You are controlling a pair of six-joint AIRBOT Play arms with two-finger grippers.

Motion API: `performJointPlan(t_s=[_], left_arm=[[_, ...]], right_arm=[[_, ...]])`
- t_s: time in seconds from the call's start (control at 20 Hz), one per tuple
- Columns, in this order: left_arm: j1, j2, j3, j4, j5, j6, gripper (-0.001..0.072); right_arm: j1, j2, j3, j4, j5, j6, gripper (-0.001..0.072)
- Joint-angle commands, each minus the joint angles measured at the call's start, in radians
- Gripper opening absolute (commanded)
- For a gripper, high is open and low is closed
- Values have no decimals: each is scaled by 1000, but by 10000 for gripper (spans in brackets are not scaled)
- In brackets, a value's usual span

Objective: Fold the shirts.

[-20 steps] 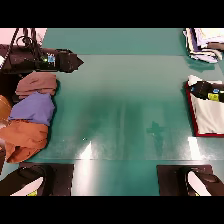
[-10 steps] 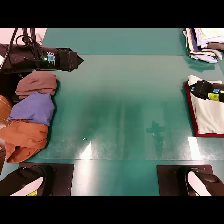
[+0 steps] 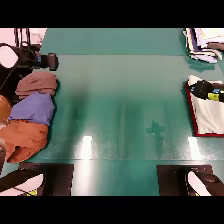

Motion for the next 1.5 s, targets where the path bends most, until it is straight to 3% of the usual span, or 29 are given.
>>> performJointPlan(t_s=[0.0, 0.25, 0.5, 0.55, 0.6, 0.65, 0.8, 0.95, 1.05, 1.3, 1.45], left_arm=[[130, -158, -1, 63, -16, -19, 611], [225, -342, -1, 63, 29, -18, 611], [242, -370, 9, 64, 104, -19, 601], [242, -370, 16, 64, 103, -18, 396], [242, -370, 28, 64, 92, -11, 74], [242, -370, 42, 64, 74, -11, 33], [242, -341, 127, 64, -38, -10, 31], [238, -185, 224, 61, -50, -3, 31], [211, -56, 304, 52, -101, 70, 30], [0, 210, 439, 52, -250, 119, 29], [-187, 241, 438, 30, -323, 106, 29]], right_arm=[[0, 1, 0, 0, 1, 0, 18], [0, 1, 0, 0, 0, 1, 18], [1, 1, 0, 0, -1, 1, 18], [1, 1, 0, 0, -1, 1, 18], [1, 1, 0, 3, -1, 1, 18], [1, 1, 0, 9, -1, 1, 18], [1, 1, 24, 10, 6, 1, 17], [1, 1, 162, 8, 2, 1, 17], [1, 1, 270, 6, -7, 0, 17], [1, -36, 479, 2, -6, 0, 18], [1, -82, 555, 2, 38, 0, 18]])
